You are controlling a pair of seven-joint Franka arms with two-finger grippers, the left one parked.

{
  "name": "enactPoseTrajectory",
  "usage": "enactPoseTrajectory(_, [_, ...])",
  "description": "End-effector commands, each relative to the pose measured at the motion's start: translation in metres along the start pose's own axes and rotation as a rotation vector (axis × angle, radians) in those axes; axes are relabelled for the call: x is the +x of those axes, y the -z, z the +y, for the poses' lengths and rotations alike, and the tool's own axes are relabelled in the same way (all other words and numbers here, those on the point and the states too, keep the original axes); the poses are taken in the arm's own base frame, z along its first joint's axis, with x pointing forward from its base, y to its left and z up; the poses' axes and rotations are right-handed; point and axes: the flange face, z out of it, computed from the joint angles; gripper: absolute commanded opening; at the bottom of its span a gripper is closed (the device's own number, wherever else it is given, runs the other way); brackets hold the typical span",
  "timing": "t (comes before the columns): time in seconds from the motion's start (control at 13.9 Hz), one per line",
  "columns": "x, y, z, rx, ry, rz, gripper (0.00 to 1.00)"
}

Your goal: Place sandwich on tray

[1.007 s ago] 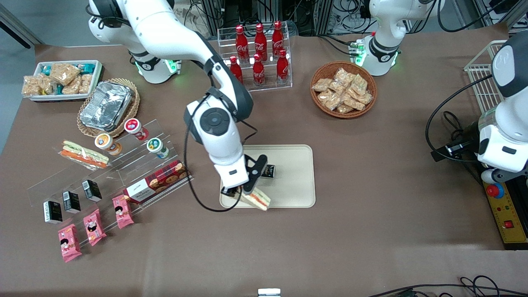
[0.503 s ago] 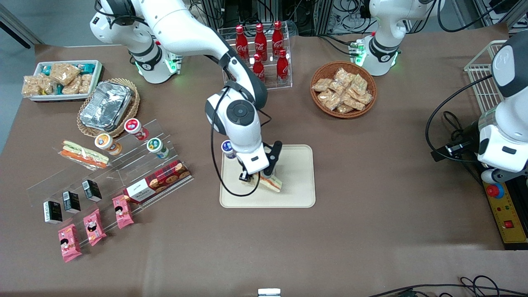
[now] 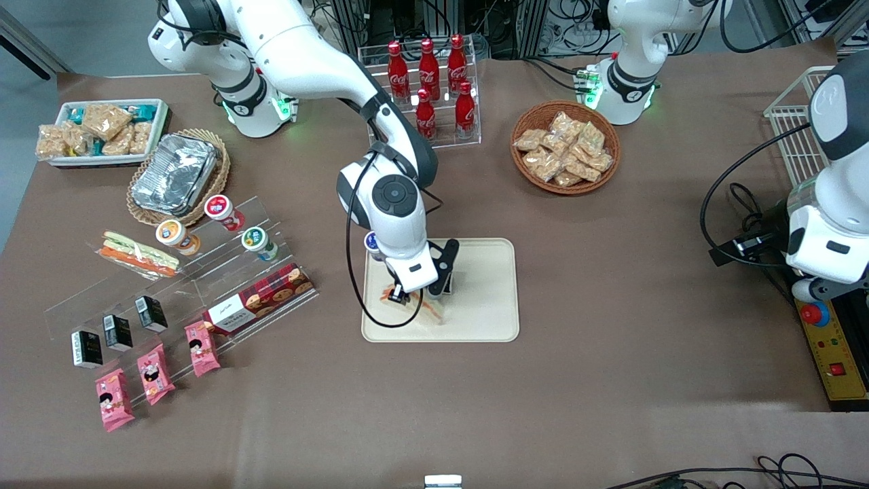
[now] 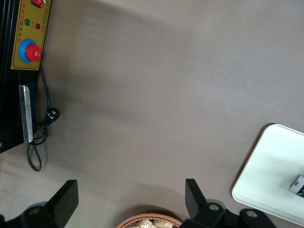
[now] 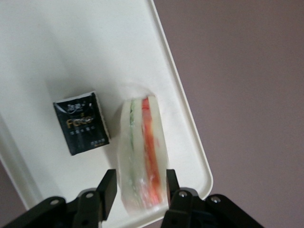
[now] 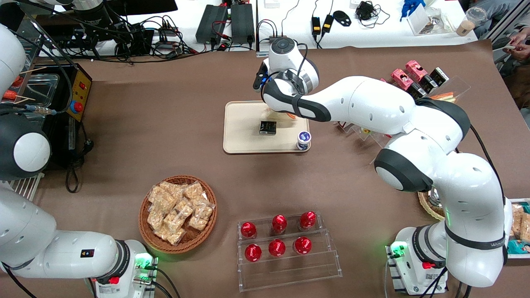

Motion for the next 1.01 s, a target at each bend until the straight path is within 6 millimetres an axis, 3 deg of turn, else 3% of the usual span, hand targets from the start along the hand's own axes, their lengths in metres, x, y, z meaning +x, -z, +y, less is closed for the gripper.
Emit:
enactPoseTrajectory(0.0, [0.002, -0.01, 0.003, -0.034, 0.014, 0.009, 0.5])
enactPoseTrajectory(0.14, [0.003, -0.01, 0.002, -0.033, 0.01, 0.008, 0.51])
enactPoseTrajectory(0.29, [0.001, -0.008, 0.004, -0.027, 0.003, 0.01, 0.72])
enactPoseTrajectory(0.43, [-0.006, 0.003, 0.017, -0.02, -0.024, 0.014, 0.75])
enactPoseTrajectory(0.5, [-0.014, 0.003, 0.024, 0.007, -0.053, -0.006, 0.97])
enactPoseTrajectory(0.72, [-0.05, 0.031, 0.059, 0.217, -0.315, 0.005, 0.98])
enactPoseTrajectory(0.93, [-0.084, 0.078, 0.106, 0.223, -0.398, 0.065, 0.98])
